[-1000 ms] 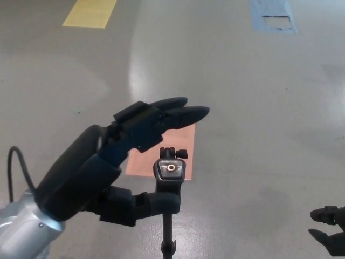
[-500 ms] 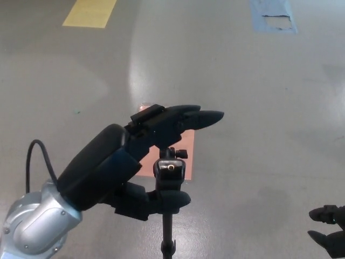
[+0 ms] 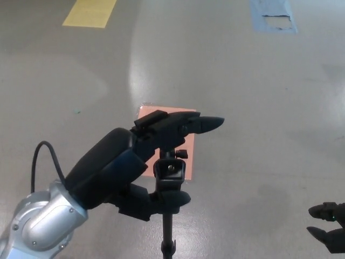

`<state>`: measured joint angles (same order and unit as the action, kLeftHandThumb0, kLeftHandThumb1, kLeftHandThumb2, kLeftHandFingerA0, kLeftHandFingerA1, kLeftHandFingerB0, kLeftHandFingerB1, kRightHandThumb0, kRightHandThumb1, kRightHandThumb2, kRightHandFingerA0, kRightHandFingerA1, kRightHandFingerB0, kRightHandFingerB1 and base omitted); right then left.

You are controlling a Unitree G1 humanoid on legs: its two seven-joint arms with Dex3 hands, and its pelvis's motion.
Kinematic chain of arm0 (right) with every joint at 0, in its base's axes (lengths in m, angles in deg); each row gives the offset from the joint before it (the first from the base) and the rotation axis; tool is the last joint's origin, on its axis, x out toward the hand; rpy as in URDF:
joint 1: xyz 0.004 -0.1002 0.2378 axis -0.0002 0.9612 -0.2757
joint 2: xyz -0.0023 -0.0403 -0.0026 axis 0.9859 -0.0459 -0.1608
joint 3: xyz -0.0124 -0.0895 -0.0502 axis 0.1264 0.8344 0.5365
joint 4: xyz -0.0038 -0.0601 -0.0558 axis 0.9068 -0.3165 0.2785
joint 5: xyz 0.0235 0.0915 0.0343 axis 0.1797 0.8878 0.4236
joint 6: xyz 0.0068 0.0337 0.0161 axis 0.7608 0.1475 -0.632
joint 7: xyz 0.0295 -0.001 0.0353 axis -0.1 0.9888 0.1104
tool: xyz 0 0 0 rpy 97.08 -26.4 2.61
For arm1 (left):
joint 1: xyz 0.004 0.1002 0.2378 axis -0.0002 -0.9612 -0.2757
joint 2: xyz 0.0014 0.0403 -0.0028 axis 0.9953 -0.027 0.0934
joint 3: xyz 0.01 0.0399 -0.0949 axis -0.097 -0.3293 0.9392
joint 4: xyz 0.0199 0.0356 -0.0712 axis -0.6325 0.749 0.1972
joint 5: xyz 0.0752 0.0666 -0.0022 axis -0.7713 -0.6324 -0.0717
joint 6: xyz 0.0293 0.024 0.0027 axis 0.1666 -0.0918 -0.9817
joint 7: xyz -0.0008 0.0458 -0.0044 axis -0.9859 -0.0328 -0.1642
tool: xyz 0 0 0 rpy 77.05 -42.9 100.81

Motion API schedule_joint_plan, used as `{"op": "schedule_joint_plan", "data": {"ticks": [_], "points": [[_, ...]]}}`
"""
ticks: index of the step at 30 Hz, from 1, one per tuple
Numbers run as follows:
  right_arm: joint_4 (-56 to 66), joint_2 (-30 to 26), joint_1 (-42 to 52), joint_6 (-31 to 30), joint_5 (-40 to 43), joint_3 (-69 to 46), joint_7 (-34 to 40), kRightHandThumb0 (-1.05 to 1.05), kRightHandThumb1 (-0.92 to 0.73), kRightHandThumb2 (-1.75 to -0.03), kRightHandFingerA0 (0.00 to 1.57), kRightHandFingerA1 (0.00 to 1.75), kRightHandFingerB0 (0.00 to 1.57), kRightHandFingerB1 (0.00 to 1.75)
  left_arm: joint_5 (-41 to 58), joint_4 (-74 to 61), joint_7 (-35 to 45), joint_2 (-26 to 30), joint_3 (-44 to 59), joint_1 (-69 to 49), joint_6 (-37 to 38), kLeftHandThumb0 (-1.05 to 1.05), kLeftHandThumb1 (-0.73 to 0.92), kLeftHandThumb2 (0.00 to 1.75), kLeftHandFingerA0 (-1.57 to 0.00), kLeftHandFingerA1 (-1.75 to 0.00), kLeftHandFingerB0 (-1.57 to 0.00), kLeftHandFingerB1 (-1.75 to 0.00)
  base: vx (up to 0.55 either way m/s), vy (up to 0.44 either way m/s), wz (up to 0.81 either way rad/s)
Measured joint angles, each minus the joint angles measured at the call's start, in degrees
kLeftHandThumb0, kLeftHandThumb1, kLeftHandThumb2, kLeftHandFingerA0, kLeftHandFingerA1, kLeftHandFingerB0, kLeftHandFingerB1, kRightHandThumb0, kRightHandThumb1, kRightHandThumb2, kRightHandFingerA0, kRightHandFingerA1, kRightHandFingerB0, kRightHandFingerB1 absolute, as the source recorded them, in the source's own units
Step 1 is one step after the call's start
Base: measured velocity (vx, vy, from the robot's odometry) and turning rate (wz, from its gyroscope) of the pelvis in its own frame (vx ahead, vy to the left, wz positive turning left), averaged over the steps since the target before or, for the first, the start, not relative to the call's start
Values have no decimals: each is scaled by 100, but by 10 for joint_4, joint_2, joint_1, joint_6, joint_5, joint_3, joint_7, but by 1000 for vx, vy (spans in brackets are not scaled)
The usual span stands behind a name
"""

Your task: The robot uses its left hand to grab the top of a phone stand kept on the floor and rotates it anti-clockwise

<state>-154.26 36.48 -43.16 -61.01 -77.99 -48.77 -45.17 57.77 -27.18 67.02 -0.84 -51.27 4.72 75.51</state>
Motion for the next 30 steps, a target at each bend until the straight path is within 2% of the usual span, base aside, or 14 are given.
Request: {"op": "schedule_joint_plan", "data": {"ticks": [3,4,6,7,10,12,13,18,22,24,25,26,27,30], "points": [[0,0,0,0,0,0,0,-52,-84,-67,11,27,8,20,-5,0,0,0,-1,0,-1,-18,43,90,0,-48,-4,-50,0,0,0],[0,0,0,0,0,0,0,-53,-61,-92,2,41,0,31,-6,0,0,0,-2,0,-2,-18,43,90,0,-48,-4,-50,0,0,0],[-1,0,-1,0,0,0,0,-53,-61,-92,2,41,0,31,-12,2,0,0,-3,0,-2,-18,43,90,0,-48,-4,-50,0,0,0],[-1,0,-1,0,0,0,0,-50,-84,-67,11,27,8,21,-14,3,0,0,-3,0,-2,-18,43,90,0,-48,-3,-50,0,0,0],[-1,0,-2,0,0,-1,0,-50,-85,-64,13,28,6,24,-22,10,0,0,-4,1,-3,-18,42,89,0,-48,-4,-50,0,0,0],[-1,0,-2,0,0,-1,0,-53,-83,-72,14,32,9,18,-27,16,0,0,-5,1,-3,-18,42,89,0,-48,-3,-50,0,0,0],[-1,0,-2,0,0,-1,0,-51,-85,-65,14,28,7,23,-29,20,-1,-1,-5,2,-3,-18,41,89,0,-48,-3,-50,0,0,0],[-1,0,-3,0,-1,0,0,-51,-85,-65,13,28,5,25,-40,31,-2,-3,-5,3,-3,-19,41,89,0,-47,-3,-50,0,0,0],[-1,0,-4,0,-2,1,0,-50,-83,-67,12,29,8,19,-48,44,-4,-4,-5,6,-2,-19,42,89,0,-48,-4,-51,0,0,0],[-1,0,-5,0,-2,0,0,-51,-85,-65,13,28,5,25,-49,52,-5,-4,-5,9,-2,-19,41,89,0,-48,-3,-50,0,0,0],[-1,0,-5,0,-2,0,0,-55,-60,-92,4,41,0,31,-50,55,-5,-5,-5,10,-2,-20,42,90,0,-48,-4,-51,0,0,0],[-1,0,-6,0,-2,-1,0,-55,-60,-92,4,41,0,31,-51,57,-6,-5,-5,11,-2,-20,42,90,0,-48,-4,-51,0,0,0],[-1,0,-7,0,-2,-1,0,-52,-84,-64,13,28,6,24,-52,59,-6,-5,-5,11,-2,-20,42,90,0,-48,-3,-50,0,0,0],[-1,0,-8,0,-3,-1,0,-51,-85,-65,13,28,5,25,-55,64,-8,-5,-5,13,-2,-20,42,90,0,-48,-3,-50,0,0,0]]}}
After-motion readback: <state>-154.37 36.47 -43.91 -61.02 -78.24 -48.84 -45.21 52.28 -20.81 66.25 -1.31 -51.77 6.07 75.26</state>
